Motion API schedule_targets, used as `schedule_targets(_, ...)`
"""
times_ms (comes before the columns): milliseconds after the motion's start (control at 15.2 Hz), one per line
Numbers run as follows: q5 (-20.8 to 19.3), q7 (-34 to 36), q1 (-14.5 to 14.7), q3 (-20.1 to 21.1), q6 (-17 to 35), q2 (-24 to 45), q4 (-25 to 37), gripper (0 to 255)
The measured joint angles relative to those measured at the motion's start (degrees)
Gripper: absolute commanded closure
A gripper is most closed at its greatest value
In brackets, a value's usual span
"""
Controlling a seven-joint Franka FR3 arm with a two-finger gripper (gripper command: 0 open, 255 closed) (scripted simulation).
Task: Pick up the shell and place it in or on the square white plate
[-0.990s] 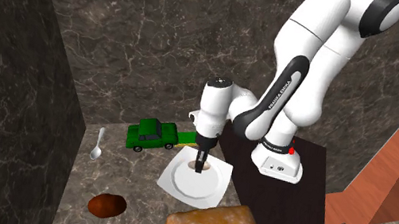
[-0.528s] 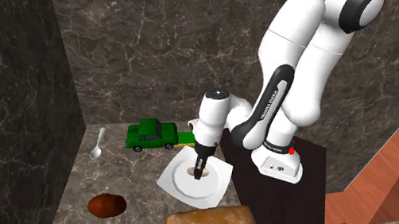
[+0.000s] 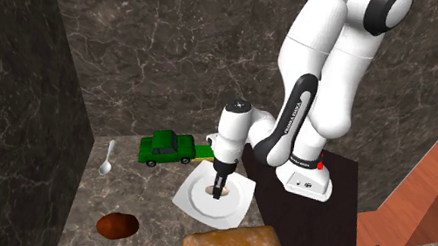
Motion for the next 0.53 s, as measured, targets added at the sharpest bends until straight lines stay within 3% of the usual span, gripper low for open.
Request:
schedule_targets(66, 0.0, 0.0, 0.0, 0.0, 0.0, 0.0, 0.0, 0)
schedule_targets(462, 0.0, 0.0, 0.0, 0.0, 0.0, 0.0, 0.0, 0)
schedule_targets(528, 1.5, -1.0, 0.6, -0.1, -1.5, -1.7, -0.1, 0)
